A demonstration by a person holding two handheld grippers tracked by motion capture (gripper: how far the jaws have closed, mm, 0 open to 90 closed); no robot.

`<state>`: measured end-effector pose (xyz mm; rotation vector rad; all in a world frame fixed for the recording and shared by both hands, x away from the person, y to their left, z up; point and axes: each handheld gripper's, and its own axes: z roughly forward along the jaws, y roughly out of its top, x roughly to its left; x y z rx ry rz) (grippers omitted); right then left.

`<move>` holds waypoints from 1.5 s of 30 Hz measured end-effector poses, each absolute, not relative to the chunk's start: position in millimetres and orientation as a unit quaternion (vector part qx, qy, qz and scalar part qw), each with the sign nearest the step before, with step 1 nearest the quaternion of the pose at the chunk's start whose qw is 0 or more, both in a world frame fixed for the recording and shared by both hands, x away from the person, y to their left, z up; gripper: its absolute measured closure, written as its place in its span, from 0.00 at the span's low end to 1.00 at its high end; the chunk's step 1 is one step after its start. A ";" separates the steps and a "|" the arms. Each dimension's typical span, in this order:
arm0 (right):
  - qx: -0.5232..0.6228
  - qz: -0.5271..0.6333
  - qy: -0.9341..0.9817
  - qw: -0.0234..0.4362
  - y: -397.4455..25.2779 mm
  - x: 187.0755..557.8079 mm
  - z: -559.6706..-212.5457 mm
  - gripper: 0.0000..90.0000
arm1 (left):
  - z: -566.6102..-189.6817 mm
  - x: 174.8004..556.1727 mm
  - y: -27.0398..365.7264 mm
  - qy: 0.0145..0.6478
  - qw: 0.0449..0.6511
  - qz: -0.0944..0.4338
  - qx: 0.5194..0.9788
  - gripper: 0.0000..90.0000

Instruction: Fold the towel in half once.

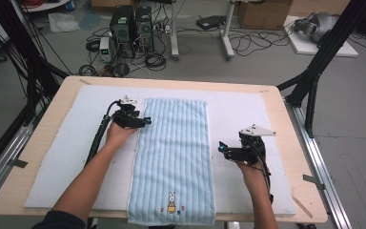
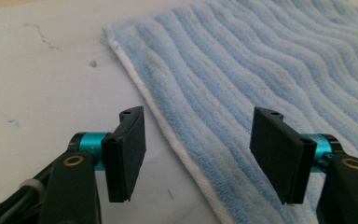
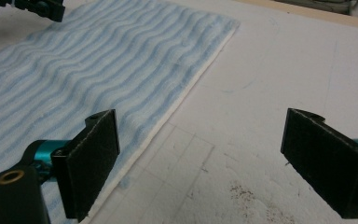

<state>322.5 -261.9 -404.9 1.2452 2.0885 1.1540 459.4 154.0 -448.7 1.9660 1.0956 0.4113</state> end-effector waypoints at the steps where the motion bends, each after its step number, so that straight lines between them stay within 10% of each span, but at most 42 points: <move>1: 0.451 0.418 0.757 0.222 -261.2 322.7 -405.2 0.12 | -450.4 459.6 153.0 0.437 0.410 0.164 0.784 0.44; 10: 0.453 0.406 0.762 0.221 -255.9 327.9 -407.3 0.12 | -451.2 457.1 149.2 0.428 0.396 0.193 0.789 0.58; 19: 0.448 0.390 0.773 0.220 -238.6 343.3 -403.7 0.12 | -451.6 455.3 147.8 0.394 0.411 0.177 0.803 0.94; 30: 0.476 0.399 0.765 0.170 -225.5 403.1 -412.4 0.12 | -452.2 457.0 150.7 0.401 0.418 0.164 0.799 0.96; 45: 0.495 0.352 0.779 0.154 -200.9 456.4 -435.8 0.40 | -452.5 456.7 150.8 0.402 0.420 0.162 0.798 0.96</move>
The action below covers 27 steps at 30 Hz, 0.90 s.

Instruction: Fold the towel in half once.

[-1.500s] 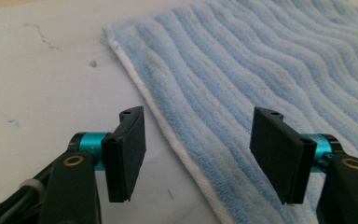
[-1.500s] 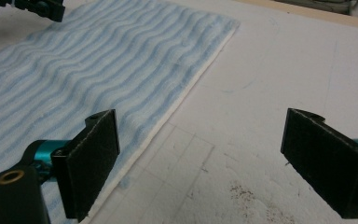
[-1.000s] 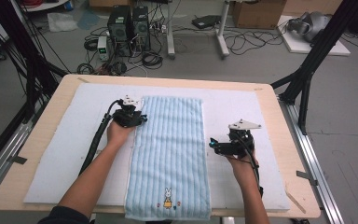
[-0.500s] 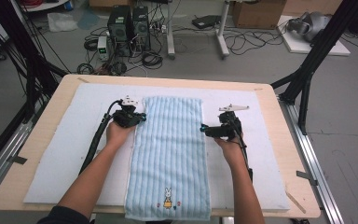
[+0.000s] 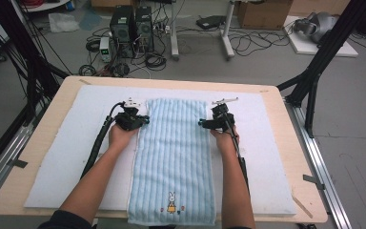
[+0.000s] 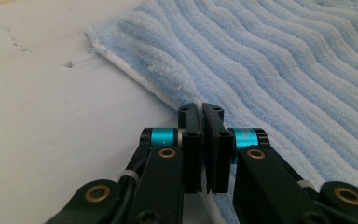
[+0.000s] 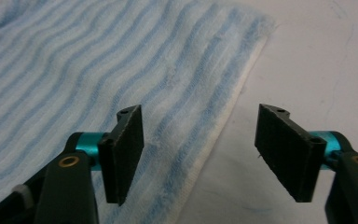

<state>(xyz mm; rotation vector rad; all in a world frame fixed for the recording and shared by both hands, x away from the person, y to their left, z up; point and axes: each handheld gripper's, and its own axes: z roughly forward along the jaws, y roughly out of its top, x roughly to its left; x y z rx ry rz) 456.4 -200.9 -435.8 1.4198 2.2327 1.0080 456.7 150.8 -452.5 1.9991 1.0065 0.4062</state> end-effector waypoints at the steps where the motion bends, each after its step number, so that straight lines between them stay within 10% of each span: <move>1: 0.501 0.348 0.778 0.149 -199.7 458.2 -438.5 0.42 | -452.6 456.7 150.8 0.402 0.420 0.162 0.797 0.96; 27: 0.488 0.332 0.795 0.144 -177.7 461.2 -438.7 0.96 | -452.6 456.1 149.9 0.399 0.418 0.167 0.799 0.96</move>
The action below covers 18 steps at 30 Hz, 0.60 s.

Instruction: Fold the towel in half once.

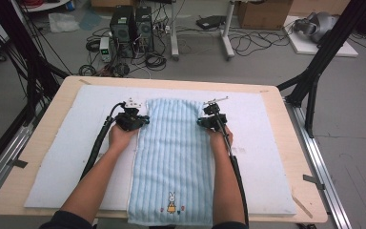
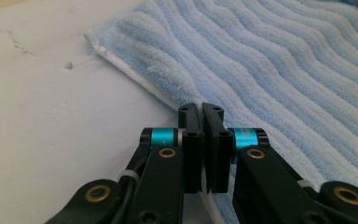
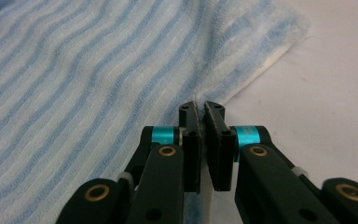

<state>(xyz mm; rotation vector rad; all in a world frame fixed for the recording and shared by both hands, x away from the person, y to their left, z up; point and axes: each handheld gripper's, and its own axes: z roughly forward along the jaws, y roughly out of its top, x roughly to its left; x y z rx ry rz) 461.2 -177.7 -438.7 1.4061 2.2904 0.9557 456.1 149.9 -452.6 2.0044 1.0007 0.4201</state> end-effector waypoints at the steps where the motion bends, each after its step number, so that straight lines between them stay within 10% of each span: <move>1: 0.489 0.331 0.794 0.145 -177.1 460.9 -438.6 0.96 | -452.4 456.6 150.7 0.399 0.417 0.164 0.800 0.96; 11: 0.474 0.378 0.763 0.224 -181.0 464.2 -418.8 0.96 | -429.3 473.6 166.4 0.453 0.501 0.134 0.725 0.96; 18: 0.488 0.400 0.753 0.187 -189.7 459.0 -416.2 0.96 | -431.1 468.9 165.1 0.445 0.481 0.095 0.749 0.96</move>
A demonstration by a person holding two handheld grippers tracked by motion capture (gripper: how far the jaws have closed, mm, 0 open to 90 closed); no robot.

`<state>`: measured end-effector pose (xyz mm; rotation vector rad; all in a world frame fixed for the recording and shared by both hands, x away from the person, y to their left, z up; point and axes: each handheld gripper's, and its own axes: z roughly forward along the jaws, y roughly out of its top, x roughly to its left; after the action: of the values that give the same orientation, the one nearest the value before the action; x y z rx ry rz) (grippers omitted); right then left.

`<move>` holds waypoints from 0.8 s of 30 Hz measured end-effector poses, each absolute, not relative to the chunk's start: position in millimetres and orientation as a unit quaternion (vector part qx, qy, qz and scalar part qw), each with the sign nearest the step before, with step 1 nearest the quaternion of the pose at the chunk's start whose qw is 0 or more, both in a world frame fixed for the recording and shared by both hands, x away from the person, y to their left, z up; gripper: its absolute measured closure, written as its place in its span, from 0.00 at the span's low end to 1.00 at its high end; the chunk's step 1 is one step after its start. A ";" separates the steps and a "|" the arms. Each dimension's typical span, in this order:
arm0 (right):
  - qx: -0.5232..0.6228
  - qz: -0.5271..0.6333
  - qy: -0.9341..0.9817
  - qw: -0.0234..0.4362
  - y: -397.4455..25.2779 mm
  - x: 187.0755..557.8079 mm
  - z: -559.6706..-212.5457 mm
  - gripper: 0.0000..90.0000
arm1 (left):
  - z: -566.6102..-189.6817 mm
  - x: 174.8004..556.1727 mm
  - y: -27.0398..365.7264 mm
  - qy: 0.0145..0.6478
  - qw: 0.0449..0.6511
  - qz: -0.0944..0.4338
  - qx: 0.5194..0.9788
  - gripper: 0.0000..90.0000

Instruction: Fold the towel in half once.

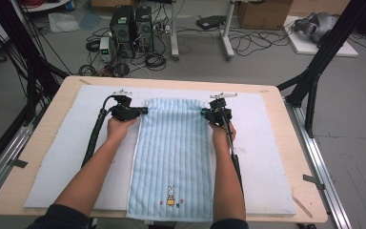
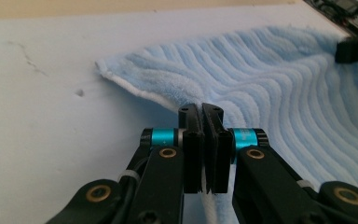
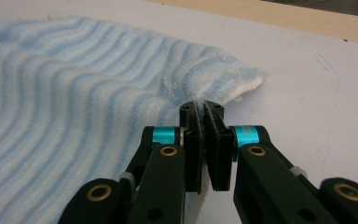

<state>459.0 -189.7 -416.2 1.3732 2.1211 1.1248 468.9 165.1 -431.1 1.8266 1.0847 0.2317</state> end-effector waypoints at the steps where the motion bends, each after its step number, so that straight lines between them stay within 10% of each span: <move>1: 0.483 0.402 0.755 0.185 -189.2 457.5 -414.7 0.96 | -429.6 466.7 165.2 0.439 0.483 0.097 0.752 0.96; 24: 0.439 0.442 0.765 0.162 -199.7 368.1 -404.1 0.95 | -415.0 377.0 181.6 0.374 0.515 0.094 0.765 0.96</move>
<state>368.1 -199.7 -404.1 1.2531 2.1829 1.2622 377.0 181.6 -415.0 1.8385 0.8984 0.2258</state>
